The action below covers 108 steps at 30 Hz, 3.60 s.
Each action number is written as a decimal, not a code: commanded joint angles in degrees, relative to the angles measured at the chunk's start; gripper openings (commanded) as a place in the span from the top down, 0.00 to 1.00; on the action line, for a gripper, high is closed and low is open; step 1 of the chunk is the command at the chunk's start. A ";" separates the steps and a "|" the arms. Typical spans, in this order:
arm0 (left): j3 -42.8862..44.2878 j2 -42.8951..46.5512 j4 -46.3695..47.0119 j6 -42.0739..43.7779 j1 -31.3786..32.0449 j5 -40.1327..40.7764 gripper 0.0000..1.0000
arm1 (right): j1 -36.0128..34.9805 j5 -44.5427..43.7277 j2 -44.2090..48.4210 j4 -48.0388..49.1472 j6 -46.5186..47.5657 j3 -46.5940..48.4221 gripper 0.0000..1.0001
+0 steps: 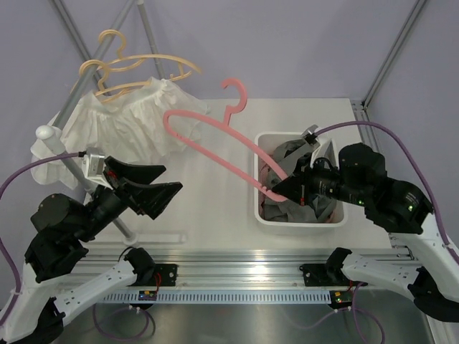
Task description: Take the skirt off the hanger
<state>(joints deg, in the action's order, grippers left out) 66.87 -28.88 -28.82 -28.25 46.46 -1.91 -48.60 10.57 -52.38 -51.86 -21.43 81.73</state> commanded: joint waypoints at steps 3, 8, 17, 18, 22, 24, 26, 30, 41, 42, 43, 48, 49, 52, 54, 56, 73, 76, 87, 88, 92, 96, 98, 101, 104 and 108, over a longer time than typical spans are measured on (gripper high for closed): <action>-6.22 2.25 -0.71 -1.45 0.13 0.32 0.01 | -0.27 -9.25 -2.90 -0.97 10.35 11.67 1.00; -12.55 4.19 -2.64 -6.90 0.13 1.65 0.01 | -0.27 -5.06 -6.68 2.02 17.36 17.93 1.00; -21.07 2.43 -1.59 -12.70 0.13 -2.65 0.01 | -0.36 13.59 -21.26 -3.78 24.50 33.31 1.00; -22.65 2.60 -1.07 -13.32 0.13 -3.09 0.01 | -0.27 14.39 -23.10 -4.30 25.20 34.79 1.00; -26.87 3.22 0.34 -15.25 0.13 -5.82 0.01 | -0.36 19.21 -28.12 -8.60 27.67 39.37 1.00; -28.19 4.09 0.95 -16.22 0.21 -7.05 0.01 | -0.27 20.45 -29.87 -9.49 28.72 40.60 1.00; -29.51 4.97 1.13 -16.66 0.13 -7.23 0.01 | -0.27 21.51 -30.50 -8.79 29.34 40.26 1.00; -30.40 5.95 1.05 -17.10 0.13 -6.88 0.01 | -0.36 25.02 -34.00 -6.16 29.08 42.00 1.00; -29.43 6.12 -0.18 -17.28 0.13 -7.32 0.01 | -2.29 28.02 -52.90 -8.17 27.93 63.01 1.00; -29.34 6.64 -0.88 -17.19 0.21 -6.97 0.01 | -2.29 28.02 -54.04 -8.17 27.59 65.28 1.00; -29.26 6.82 -1.24 -17.10 0.13 -6.62 0.01 | -2.46 28.10 -55.97 -7.91 27.24 66.09 1.00; -29.69 7.18 -1.77 -17.10 0.13 -6.43 0.01 | -2.90 29.33 -60.11 -6.15 26.09 68.03 1.00; -29.78 7.17 -1.77 -17.10 0.13 -6.44 0.01 | -3.08 29.60 -60.64 -6.15 26.09 68.38 1.00; -29.96 6.91 -1.42 -17.19 0.13 -6.70 0.01 | -3.87 29.60 -62.93 -6.15 26.26 70.14 1.00; -29.96 6.91 -1.50 -17.19 0.13 -6.96 0.01 | -4.40 29.51 -64.42 -6.07 26.26 71.28 1.00; -30.13 7.09 -1.68 -17.19 0.13 -6.88 0.01 | -4.66 29.86 -65.04 -5.63 25.91 71.81 1.00; -31.54 9.29 -4.22 -17.19 0.13 -6.09 0.01 | -7.39 28.72 -69.17 -3.78 24.77 72.26 0.99; -30.93 9.02 -4.84 -16.66 0.13 -5.65 0.01 | -7.39 24.43 -67.42 -2.03 24.95 70.50 0.46; -31.01 7.79 -3.79 -15.96 0.13 -7.49 0.01 | -4.67 8.34 -59.42 19.56 20.13 58.72 0.01; -31.01 8.05 -3.79 -16.05 0.13 -7.84 0.01 | -3.10 8.15 -59.42 22.12 19.59 57.93 0.01; -31.10 9.02 -4.31 -16.13 0.21 -8.02 0.01 | 1.74 10.51 -59.33 29.50 13.62 56.79 0.01; -31.71 9.55 -4.67 -16.40 0.13 -7.93 0.01 | 5.61 16.21 -62.92 33.05 11.76 58.17 0.01; -32.06 9.46 -4.14 -16.57 0.21 -8.63 0.01 | 6.58 20.35 -67.99 28.77 13.60 65.46 0.01; -33.03 9.55 -2.91 -16.92 0.13 -9.25 0.01 | 6.50 26.94 -71.36 28.82 17.82 69.00 0.02; -34.00 9.72 -1.77 -17.45 0.13 -10.13 0.01 | 6.68 26.79 -70.58 33.56 20.99 63.30 0.01; -35.84 10.34 -1.24 -17.98 0.21 -10.48 0.01 | 6.68 27.49 -72.68 34.37 26.52 63.10 0.00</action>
<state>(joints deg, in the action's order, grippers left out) 32.01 -19.59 -33.26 -45.52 46.46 -10.31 -41.74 35.29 -123.44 -21.45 -0.34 144.31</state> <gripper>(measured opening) 0.984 0.991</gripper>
